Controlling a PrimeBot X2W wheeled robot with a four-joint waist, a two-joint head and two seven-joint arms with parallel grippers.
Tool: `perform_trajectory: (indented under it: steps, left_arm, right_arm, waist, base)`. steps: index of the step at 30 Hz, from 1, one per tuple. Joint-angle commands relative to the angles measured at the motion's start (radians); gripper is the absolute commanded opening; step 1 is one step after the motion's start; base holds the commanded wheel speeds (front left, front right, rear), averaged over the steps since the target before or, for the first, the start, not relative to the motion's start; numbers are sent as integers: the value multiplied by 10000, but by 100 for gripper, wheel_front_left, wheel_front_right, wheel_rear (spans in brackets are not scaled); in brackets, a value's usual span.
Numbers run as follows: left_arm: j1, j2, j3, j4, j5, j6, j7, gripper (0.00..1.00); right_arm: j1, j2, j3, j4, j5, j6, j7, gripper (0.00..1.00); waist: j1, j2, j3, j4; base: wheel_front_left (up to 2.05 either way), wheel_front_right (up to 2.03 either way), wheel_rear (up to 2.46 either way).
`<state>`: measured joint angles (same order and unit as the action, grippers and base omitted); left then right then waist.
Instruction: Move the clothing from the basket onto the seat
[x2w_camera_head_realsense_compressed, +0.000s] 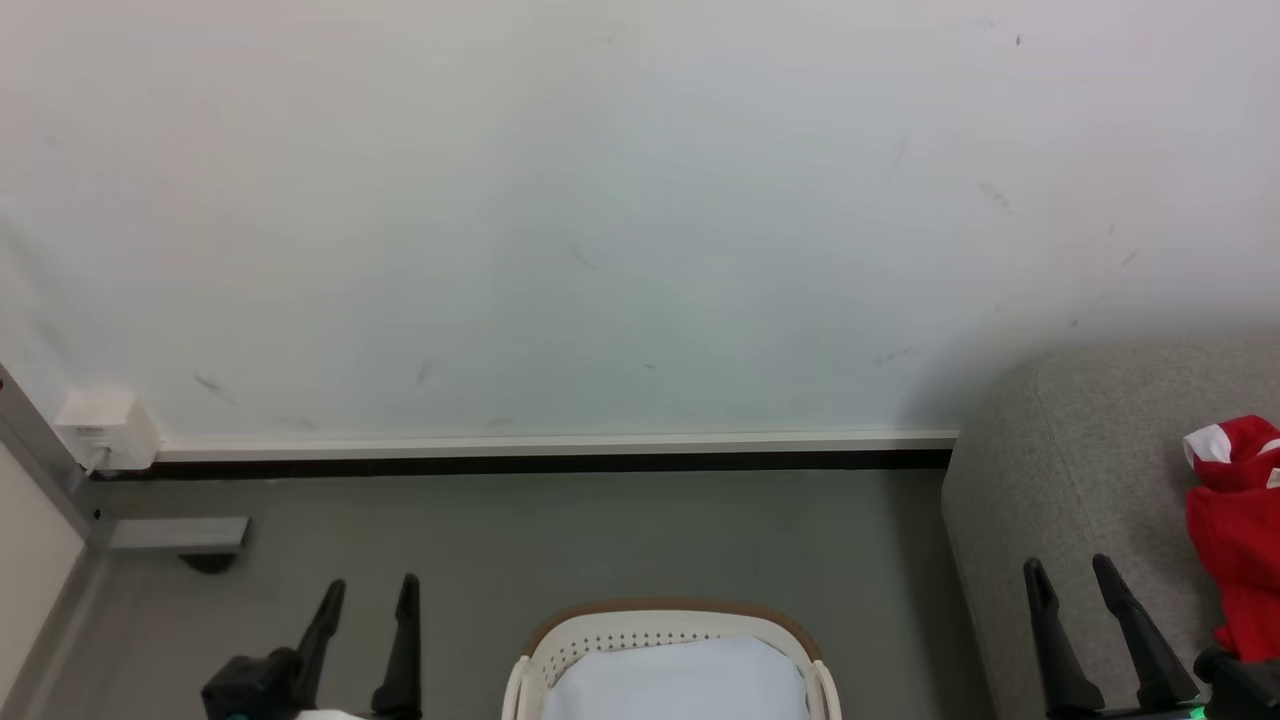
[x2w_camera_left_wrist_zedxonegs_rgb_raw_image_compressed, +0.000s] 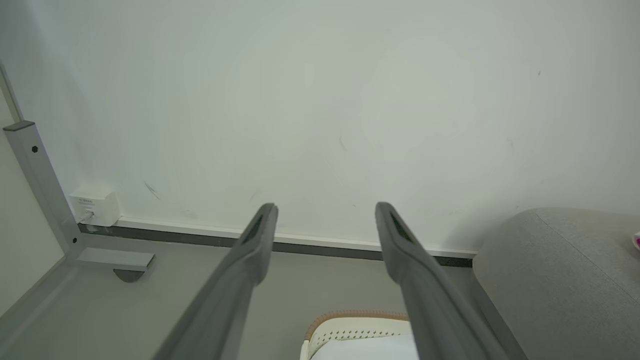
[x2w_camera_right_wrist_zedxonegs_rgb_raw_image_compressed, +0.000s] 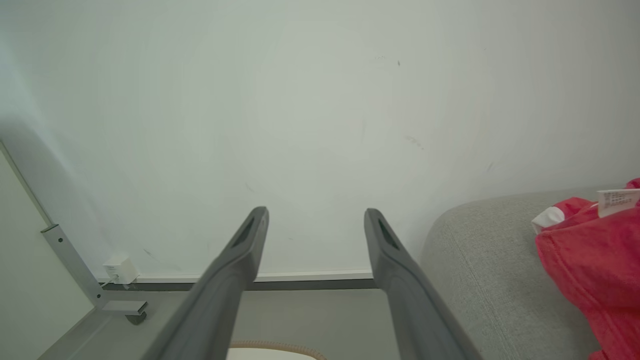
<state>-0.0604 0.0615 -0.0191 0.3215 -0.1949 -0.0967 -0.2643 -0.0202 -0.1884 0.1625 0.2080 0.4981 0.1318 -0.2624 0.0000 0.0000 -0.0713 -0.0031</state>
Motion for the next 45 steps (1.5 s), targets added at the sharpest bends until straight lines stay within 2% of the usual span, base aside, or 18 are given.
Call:
perform_trajectory:
  steps: [1, 4, 5, 9, 30, 45]
  left_arm:
    - [-30, -30, 50, 51, 148, -32, 1, 100]
    - [-47, -45, 135, 107, 188, -62, 1, 100]
    - [-59, -54, 159, 128, 118, -85, 1, 0]
    - [190, -155, 119, 387, 14, -82, 33, 0]
    - [-21, -137, 455, 63, -3813, -157, 1050, 0]
    - [-130, -126, 631, -118, -5883, -193, 1592, 0]
  right_arm:
    - [-137, -13, 58, 31, 144, -23, -32, 100]
    - [-138, -51, 107, 49, 195, -23, -32, 100]
    - [-139, -58, 112, 60, 195, -23, -32, 0]
    - [204, 85, 193, 265, 173, 0, 61, 0]
    - [-123, 406, -580, 276, 3156, -3, 1031, 0]
    - [-296, 583, -1008, 282, 4771, -6, 1567, 0]
  waist:
    - [0, 0, -4, -8]
    - [0, 0, -6, -6]
    - [0, 0, -10, -5]
    - [0, 0, -3, -8]
    - [0, 0, 123, -1]
    - [0, 0, 207, 3]
  base:
    - [0, 0, 0]
    - [0, 0, 0]
    - [0, 0, 0]
    - [0, 0, 0]
    - [0, 0, 0]
    - [0, 0, 0]
